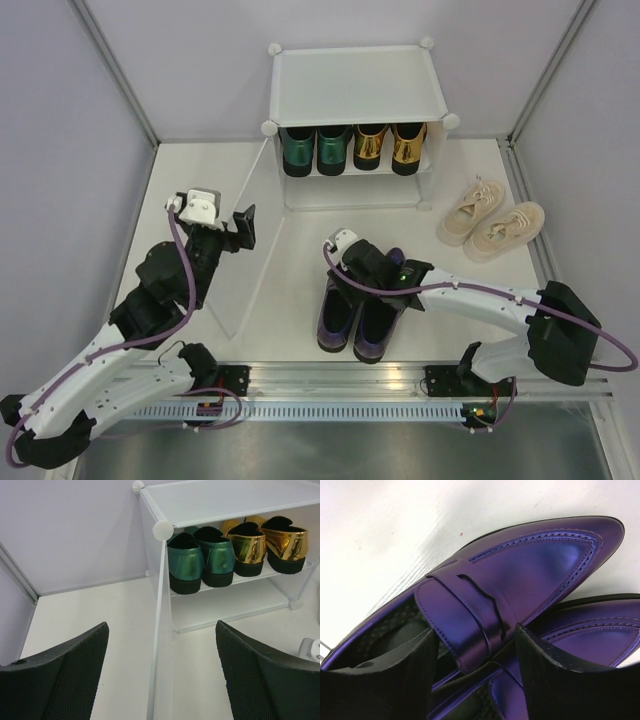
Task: Place and organize the shoes in the shoe cabinet
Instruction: Pick up the shoe from the center of the board.
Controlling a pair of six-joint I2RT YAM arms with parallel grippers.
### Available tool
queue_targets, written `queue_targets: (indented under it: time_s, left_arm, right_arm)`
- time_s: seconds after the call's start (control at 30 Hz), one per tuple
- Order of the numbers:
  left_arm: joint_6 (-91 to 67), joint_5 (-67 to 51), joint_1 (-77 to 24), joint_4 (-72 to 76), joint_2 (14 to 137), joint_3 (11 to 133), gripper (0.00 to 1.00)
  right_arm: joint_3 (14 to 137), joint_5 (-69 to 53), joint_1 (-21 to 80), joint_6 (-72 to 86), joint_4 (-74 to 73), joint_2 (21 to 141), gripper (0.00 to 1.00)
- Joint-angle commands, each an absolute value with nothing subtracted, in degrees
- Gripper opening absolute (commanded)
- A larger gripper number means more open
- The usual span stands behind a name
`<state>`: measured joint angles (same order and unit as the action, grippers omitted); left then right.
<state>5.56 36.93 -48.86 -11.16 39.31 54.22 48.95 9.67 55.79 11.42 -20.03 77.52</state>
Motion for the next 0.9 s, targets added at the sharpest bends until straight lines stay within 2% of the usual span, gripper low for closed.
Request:
queue_targets:
  time_s: [0.0, 0.03, 0.1, 0.2, 0.23, 0.3, 0.43, 0.63, 0.87]
  left_arm:
    - [7.47, 35.95, -48.6, -5.81, 37.62, 50.2, 0.89]
    - [7.38, 35.77, -48.6, -5.19, 37.62, 49.58, 0.89]
    - [7.38, 35.42, -48.6, -4.66, 37.79, 49.04, 0.89]
    - [6.68, 35.51, -48.6, -4.66, 38.15, 48.78, 0.89]
    - [6.33, 35.42, -48.6, -4.75, 37.8, 48.69, 0.89]
    - [6.15, 35.51, -48.52, -4.57, 37.44, 48.34, 0.89]
    - [6.24, 36.21, -48.6, -3.61, 37.18, 47.46, 0.88]
    - [7.47, 39.46, -48.6, -1.76, 36.48, 46.41, 0.88]
    - [7.65, 39.38, -48.6, -1.32, 35.68, 45.79, 0.88]
  right_arm:
    - [51.42, 15.46, 56.42, 9.14, -16.27, 79.62, 0.62]
    - [51.94, 17.82, 56.6, 8.88, -15.82, 80.15, 0.53]
    - [52.56, 21.17, 57.21, 8.18, -14.42, 82.0, 0.47]
    - [53.26, 24.43, 58.44, 5.2, -11.44, 83.76, 0.27]
    - [53.35, 25.3, 59.23, 3.97, -9.51, 84.11, 0.14]
    - [53.79, 26.01, 60.11, 0.62, -7.83, 85.43, 0.01]
    - [52.83, 23.48, 61.17, -7.98, -2.22, 86.66, 0.01]
    - [44.3, 12.49, 61.17, -23.61, 12.99, 80.17, 0.01]
    - [49.57, 8.97, 60.73, -32.24, 9.93, 85.07, 0.01]
